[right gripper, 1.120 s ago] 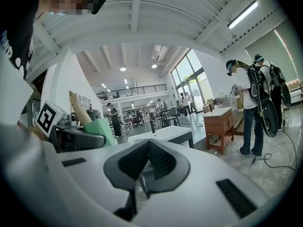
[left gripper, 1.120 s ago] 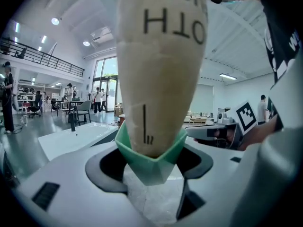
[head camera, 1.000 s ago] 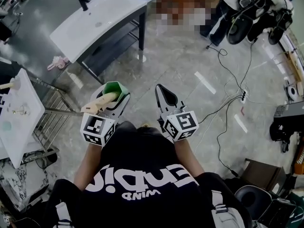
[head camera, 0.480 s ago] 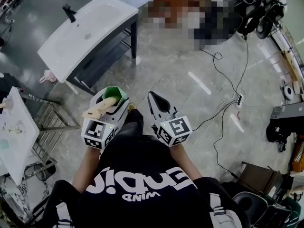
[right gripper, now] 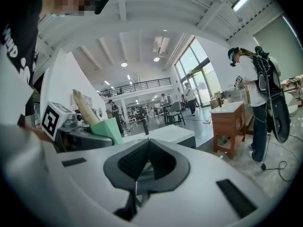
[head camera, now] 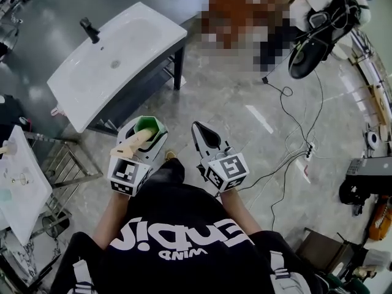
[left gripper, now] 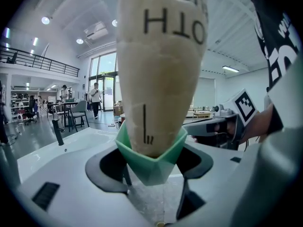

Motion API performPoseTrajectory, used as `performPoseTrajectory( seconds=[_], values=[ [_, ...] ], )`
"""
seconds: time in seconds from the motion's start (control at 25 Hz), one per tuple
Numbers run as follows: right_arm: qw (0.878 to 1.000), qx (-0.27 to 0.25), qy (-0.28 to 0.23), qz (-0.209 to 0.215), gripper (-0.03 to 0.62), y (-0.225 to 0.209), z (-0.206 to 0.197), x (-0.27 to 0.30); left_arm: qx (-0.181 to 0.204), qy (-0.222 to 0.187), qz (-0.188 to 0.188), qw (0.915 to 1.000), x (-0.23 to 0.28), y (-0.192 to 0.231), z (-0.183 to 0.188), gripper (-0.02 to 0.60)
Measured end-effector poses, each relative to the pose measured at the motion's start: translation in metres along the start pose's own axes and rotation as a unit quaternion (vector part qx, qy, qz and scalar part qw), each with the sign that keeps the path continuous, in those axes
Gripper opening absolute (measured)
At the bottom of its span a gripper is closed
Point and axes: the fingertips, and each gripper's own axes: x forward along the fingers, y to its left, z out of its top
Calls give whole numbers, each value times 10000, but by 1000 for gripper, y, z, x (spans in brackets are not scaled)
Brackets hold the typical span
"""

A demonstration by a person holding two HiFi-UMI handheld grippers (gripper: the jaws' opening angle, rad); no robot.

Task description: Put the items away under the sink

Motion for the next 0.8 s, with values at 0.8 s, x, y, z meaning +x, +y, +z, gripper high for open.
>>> performPoseTrajectory(
  seconds=[0.8],
  values=[
    [9994, -144, 176, -242, 18, -74, 35, 93, -182, -128, -249, 9994, 94, 82, 33, 316]
  ],
)
